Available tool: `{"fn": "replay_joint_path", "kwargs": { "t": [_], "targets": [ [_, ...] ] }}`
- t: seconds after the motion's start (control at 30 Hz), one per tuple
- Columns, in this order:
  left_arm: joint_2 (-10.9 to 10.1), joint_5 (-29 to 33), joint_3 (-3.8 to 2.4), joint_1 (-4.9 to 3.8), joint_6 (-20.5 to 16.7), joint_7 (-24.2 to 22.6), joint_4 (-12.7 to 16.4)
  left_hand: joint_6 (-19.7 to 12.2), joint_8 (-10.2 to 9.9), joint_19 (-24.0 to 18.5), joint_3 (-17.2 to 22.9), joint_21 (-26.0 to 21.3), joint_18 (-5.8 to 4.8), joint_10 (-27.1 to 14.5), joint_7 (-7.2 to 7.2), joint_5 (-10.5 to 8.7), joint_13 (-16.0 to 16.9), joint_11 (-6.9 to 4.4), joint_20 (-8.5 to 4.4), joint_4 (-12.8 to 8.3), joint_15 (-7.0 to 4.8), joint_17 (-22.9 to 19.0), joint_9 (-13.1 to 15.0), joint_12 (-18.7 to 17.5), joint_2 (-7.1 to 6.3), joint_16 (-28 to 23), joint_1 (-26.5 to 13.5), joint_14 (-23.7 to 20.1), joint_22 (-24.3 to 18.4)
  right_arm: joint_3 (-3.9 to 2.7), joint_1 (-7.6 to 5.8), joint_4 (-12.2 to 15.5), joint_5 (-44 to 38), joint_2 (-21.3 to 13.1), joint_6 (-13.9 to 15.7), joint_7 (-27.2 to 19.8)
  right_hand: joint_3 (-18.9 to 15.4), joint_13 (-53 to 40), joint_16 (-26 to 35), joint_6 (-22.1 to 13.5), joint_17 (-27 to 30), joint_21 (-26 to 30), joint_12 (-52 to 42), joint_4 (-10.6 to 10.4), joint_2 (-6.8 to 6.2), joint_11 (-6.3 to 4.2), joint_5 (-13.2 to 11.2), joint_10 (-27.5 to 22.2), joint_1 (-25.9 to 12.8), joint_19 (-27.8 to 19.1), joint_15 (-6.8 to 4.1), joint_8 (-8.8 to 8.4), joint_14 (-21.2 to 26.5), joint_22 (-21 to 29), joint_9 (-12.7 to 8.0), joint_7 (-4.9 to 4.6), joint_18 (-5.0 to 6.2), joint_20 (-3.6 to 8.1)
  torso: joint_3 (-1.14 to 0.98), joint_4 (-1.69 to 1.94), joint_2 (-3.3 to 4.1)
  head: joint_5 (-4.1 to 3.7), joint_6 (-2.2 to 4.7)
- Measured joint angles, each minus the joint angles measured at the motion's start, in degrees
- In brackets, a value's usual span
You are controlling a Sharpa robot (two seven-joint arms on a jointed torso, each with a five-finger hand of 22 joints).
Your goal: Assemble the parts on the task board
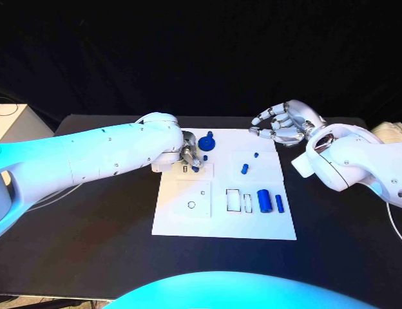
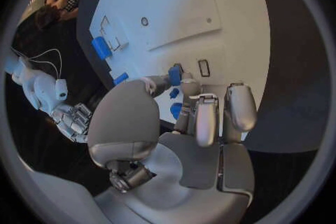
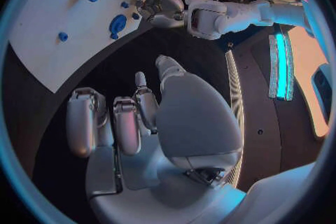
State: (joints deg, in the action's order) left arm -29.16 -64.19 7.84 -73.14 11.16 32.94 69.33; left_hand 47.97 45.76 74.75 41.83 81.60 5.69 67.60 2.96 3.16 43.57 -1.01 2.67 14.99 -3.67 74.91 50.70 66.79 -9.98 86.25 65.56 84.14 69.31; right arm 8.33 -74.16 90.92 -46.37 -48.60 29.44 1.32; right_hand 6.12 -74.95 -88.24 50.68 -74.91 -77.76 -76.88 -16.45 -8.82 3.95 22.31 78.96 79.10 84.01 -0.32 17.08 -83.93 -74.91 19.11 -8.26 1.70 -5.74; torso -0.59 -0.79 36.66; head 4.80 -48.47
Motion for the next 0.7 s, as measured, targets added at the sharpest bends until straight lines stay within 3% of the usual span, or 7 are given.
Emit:
{"fn": "replay_joint_path", "kwargs": {
  "t": [0.7],
  "targets": [
    [-0.2,-0.6,-0.01,0.1,0.08,-0.07,0.38,0.0,0.23,-0.01,0.0,0.0,0.01,0.0,-0.01,-0.2,0.09,0.01,0.0,0.0,-0.2,0.0,0.0,0.0,0.0,0.0,0.0,-0.21,0.11,0.0,0.06,-0.04,-0.13,0.01,-0.06,0.01,0.16,0.01,0.0,-0.19,0.0,0.0,0.0,-0.16,0.0,0.0,0.0,0.0,0.0,0.0,0.0,0.22,0.0,0.01,0.05,-0.2,0.0,0.0,0.03,0.03,-0.05,0.01,-0.29]
  ]
}}
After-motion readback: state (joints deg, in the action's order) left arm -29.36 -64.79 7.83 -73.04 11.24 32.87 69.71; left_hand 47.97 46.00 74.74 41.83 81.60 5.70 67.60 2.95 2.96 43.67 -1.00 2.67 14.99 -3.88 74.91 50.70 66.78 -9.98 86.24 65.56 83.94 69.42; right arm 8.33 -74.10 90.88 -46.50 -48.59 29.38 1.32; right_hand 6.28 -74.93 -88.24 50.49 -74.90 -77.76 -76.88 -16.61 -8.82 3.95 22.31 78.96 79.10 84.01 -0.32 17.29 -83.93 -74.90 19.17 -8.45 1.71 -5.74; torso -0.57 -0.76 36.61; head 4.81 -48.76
